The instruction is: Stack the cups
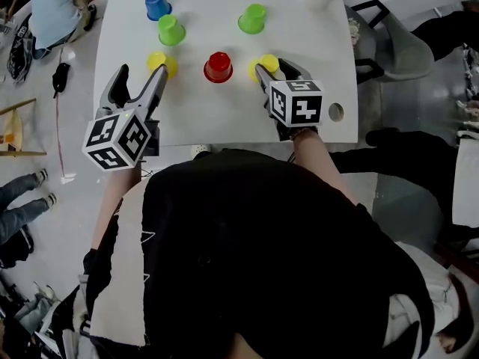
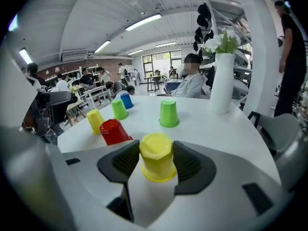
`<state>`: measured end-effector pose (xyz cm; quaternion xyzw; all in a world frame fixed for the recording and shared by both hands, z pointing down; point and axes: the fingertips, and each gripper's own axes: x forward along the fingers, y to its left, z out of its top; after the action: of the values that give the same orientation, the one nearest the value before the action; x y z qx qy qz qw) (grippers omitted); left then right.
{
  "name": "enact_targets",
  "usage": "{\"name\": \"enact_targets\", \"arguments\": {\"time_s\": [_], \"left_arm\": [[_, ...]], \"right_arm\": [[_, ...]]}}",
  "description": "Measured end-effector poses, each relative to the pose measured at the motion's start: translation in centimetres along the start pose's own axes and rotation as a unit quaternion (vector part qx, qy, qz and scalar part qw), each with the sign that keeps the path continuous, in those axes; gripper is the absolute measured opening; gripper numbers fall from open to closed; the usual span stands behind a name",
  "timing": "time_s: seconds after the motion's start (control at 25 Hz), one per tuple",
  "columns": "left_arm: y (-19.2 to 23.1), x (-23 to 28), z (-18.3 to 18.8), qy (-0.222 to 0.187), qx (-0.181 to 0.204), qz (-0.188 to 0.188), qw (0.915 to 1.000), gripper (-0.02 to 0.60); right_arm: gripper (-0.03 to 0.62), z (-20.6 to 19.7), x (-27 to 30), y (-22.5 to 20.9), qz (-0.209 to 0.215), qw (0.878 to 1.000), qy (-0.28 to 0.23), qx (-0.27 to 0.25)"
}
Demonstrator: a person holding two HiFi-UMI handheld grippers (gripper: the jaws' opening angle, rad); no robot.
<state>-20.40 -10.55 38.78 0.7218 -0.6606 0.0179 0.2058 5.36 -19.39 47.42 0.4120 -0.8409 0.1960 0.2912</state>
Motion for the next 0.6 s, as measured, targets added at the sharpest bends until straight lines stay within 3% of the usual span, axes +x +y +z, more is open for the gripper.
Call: {"name": "enact_targets", "arguments": {"time_s": [0.6], "left_arm": [[0.3, -0.3, -0.1, -0.001, -0.002, 0.004, 1.0000, 0.379]], "right_arm": [[0.218, 1.5, -0.3, 2.5, 0.038, 0.999, -0.007, 0.009]]}}
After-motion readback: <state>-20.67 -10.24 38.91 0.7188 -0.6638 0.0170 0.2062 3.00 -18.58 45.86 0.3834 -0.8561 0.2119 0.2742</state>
